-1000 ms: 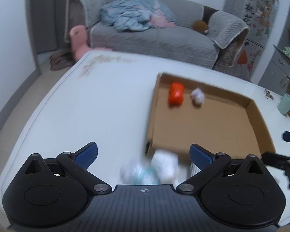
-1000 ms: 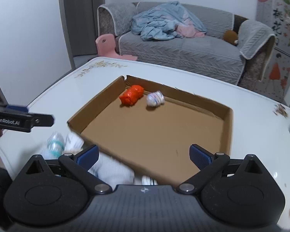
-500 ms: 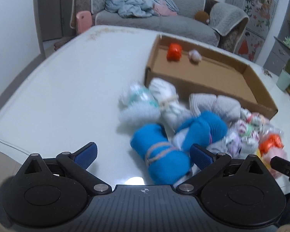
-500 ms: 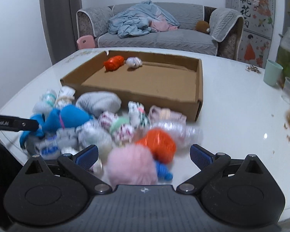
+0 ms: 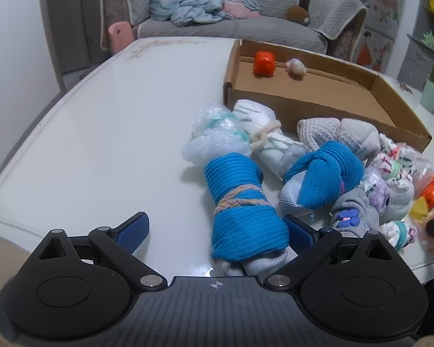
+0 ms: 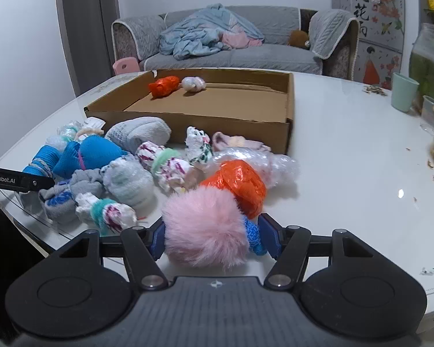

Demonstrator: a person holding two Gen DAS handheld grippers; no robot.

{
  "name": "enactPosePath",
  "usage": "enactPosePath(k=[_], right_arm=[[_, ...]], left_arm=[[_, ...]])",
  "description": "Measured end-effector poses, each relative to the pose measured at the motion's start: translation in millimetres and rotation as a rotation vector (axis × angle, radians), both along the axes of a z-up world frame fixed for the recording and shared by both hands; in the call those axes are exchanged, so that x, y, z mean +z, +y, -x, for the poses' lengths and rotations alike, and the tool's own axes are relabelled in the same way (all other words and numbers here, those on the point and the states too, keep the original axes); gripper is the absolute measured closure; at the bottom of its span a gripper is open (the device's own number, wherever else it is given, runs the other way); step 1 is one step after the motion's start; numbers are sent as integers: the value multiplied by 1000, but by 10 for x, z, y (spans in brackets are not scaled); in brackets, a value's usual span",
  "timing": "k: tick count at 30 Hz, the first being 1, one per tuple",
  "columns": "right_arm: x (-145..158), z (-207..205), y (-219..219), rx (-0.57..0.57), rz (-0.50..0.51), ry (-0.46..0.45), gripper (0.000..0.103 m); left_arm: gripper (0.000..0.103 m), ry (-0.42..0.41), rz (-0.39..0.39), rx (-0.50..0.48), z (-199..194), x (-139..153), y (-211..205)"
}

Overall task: Organize objects
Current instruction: 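Grasp blue knit sock roll with left tool while right tool holds pompom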

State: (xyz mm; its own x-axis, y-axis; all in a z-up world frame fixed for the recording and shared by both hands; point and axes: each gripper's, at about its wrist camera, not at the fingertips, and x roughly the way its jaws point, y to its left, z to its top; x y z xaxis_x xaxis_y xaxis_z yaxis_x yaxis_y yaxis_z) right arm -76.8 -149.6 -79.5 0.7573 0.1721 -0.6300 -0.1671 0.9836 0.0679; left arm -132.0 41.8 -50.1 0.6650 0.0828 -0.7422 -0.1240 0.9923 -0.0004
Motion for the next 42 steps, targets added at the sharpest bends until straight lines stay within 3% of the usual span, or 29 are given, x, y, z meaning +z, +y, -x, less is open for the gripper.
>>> enactPosePath(k=[3,7,14,16,17,20,26,28,30,34,37,39,40,41,42], right_arm=[[-4,17,-48,2,-10,-6,47],[42,53,-58,11,-4,-32,52],[84,103,-125,22,-16,-47,59],[111,148,-144,30,-21,-70,64],[124,163,-159,38,-29,-77,73],[102,138,-186,40,-27,-69,72],[30,99,-168,-3,21,-54,50],[25,105,-159,-5,39,-62,46],[7,75,-144,-7,50,-47,31],[-62,41,-116,-7,62,-35,28],[-104,37,-127,-15,56,-33,26],[-101,47,-140,-17,53,-41,31],[-95,59,-143,-16,52,-47,37],[-84,72,-145,-9,49,-52,51],[-68,83,-145,-3,47,-52,57]], left_arm=[[13,-3,-4,-22,-31,-6,-33],[48,-19,-17,-63,-18,13,-91],[50,-15,-13,-79,30,36,-105],[50,-34,-17,-90,79,63,-114],[50,-46,-22,-97,100,77,-122],[49,-56,-42,-109,106,77,-143],[49,-30,-39,-109,48,24,-119],[48,-30,-36,-110,35,24,-112],[48,-32,-43,-110,17,23,-119],[44,-38,-51,-115,-16,23,-134],[31,-31,-56,-112,-50,3,-127],[31,-38,-66,-116,-70,-11,-121],[41,-36,-74,-128,-79,-24,-130],[50,-44,-62,-138,-70,-19,-131],[50,-44,-57,-142,-67,-14,-134]])
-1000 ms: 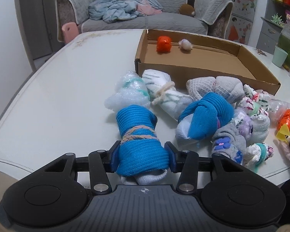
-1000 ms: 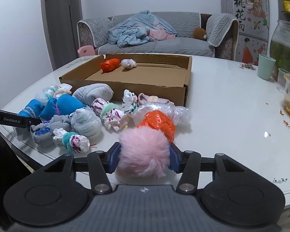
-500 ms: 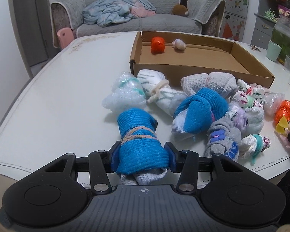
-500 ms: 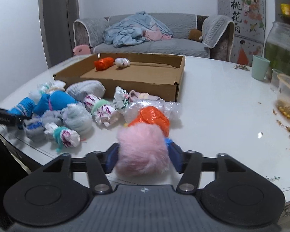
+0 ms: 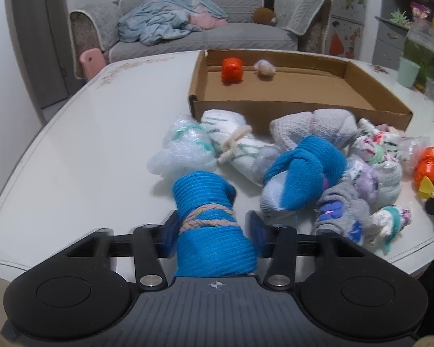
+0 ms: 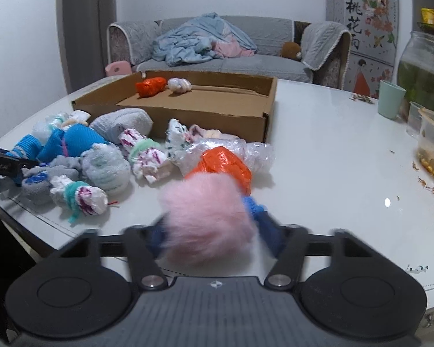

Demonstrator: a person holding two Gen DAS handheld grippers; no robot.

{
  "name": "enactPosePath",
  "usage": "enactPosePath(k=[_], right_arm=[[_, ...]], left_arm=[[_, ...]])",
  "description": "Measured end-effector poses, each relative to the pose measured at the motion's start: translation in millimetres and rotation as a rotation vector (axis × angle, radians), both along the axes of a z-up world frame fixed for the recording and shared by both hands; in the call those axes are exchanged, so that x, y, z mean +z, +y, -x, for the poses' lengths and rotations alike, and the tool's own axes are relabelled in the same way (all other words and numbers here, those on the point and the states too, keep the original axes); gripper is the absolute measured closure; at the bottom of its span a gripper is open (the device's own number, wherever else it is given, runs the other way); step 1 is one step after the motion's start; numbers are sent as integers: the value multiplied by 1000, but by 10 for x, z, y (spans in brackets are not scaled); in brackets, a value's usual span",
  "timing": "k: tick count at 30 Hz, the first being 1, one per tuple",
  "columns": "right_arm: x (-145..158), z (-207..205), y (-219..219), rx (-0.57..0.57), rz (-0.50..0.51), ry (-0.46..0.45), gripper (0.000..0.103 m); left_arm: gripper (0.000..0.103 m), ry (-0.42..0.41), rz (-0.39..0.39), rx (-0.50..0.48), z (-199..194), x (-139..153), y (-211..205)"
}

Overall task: Organize objects
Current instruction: 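Grasp blue knit sock roll with left tool while right tool holds pompom, then lower blue roll and pink pompom into the tray and open both tools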

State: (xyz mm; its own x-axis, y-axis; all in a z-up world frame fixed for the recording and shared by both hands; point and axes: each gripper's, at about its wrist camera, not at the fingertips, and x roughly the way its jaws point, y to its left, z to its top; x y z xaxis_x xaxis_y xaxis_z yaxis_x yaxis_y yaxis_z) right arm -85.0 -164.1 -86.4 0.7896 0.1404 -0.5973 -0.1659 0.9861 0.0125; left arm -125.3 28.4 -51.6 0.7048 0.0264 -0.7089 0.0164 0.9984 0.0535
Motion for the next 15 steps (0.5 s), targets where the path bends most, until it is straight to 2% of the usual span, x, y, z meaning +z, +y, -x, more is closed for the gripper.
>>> enactPosePath(k=[3,15], right_arm=[[25,42,-18,3,-8,-2,68],[271,148,-93,29,11,-58,69]], left_arm=[[52,-3,6,-3,21,0,-2],[52,-37,8,-13,114,157,32]])
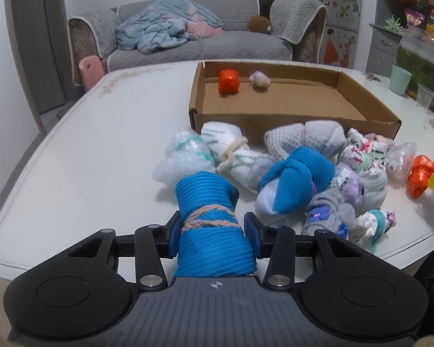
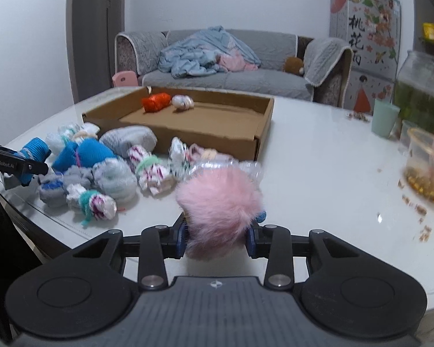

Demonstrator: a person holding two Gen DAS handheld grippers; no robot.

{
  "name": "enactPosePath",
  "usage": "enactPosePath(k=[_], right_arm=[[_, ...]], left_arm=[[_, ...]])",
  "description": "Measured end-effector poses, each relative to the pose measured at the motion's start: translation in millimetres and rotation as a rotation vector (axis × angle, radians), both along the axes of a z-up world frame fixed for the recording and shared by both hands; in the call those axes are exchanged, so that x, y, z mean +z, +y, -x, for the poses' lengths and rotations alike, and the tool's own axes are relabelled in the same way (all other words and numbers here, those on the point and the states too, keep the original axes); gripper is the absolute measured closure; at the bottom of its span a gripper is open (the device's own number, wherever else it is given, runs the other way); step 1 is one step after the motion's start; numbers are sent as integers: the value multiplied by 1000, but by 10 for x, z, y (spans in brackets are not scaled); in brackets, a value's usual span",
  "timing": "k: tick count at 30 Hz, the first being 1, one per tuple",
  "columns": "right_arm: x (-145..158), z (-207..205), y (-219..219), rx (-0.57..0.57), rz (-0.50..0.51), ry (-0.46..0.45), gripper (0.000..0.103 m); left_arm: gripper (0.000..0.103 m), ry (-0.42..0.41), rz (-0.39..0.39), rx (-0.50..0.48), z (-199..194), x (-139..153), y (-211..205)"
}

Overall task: Organize objects
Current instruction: 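Lower blue roll and pink pompom into the tray and open both tools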

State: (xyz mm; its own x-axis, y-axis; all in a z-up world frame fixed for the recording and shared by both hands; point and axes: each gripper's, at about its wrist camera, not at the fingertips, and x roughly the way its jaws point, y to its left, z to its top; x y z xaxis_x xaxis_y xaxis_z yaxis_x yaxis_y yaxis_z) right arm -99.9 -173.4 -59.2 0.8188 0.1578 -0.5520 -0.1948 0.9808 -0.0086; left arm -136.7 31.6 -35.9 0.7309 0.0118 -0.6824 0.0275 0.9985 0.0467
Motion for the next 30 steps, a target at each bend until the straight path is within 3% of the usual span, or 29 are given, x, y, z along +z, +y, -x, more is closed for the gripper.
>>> enactPosePath(k=[8,16,23,30], right_arm=[[466,-156,-38,45,16,-92,69],[854,-835,-17,126,11,-191,68],[896,-1411,-8,173,-39,-153,68],[759,-2053,493,267,0,-53,68]], left_arm=[[52,-73,-20,-23,-125,349,68],[52,-155,-48,-78,-749,869,51],[52,-92,2,-133,-1448,908,-30],[52,49,38,-187,-2179,590,-186]])
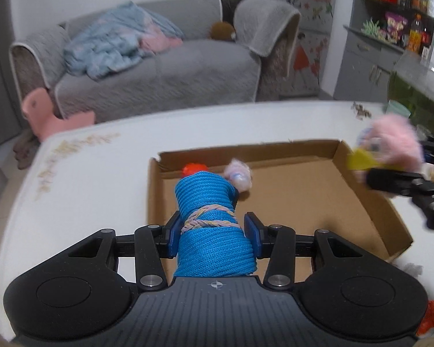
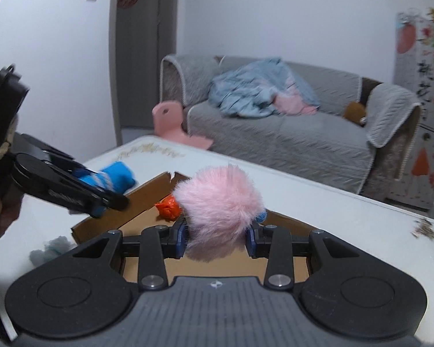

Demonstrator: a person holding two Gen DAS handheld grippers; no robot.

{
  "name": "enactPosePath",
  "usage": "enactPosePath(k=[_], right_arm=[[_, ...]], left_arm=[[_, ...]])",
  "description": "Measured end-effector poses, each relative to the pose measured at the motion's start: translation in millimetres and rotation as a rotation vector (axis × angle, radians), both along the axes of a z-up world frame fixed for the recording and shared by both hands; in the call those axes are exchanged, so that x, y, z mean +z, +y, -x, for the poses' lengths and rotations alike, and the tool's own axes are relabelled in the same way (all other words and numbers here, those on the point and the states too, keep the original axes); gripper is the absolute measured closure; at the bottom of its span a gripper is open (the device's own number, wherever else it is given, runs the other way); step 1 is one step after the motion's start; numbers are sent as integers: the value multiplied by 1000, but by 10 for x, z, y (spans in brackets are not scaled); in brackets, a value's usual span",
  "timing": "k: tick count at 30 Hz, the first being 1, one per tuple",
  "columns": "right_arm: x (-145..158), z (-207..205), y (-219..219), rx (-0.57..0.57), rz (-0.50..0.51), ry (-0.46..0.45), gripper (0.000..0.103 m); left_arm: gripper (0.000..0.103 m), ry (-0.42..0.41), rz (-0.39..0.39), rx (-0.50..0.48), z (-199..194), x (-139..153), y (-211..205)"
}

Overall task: Organize objects
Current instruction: 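Lower blue roll and pink pompom into the tray and open both tools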

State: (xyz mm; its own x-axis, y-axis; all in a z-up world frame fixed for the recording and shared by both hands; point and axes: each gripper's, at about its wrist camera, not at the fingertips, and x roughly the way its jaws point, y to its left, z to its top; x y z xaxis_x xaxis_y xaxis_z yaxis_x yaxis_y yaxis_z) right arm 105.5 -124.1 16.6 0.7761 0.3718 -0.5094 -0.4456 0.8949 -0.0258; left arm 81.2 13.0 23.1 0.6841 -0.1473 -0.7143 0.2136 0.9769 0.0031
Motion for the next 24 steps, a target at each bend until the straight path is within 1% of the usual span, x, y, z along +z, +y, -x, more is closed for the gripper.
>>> enactPosePath(k=[6,9,13,21,24], right_arm=[[-302,-447,391,84,101,96,68],[-456,-588,520,115,147,135,68],[-577,-703,620,138,186,168,68],[-652,-830,715,180,229,194,68],[-675,-816,742,191,236,203,67]], left_arm=[[51,112,-6,-21,-382,-421,30],[51,137,-16,-17,-495,-525,73],[51,150,-23,-12,-609,-592,100],[50,140,-28,16,-706,-624,112],[45,130,-24,20,-714,-624,87]])
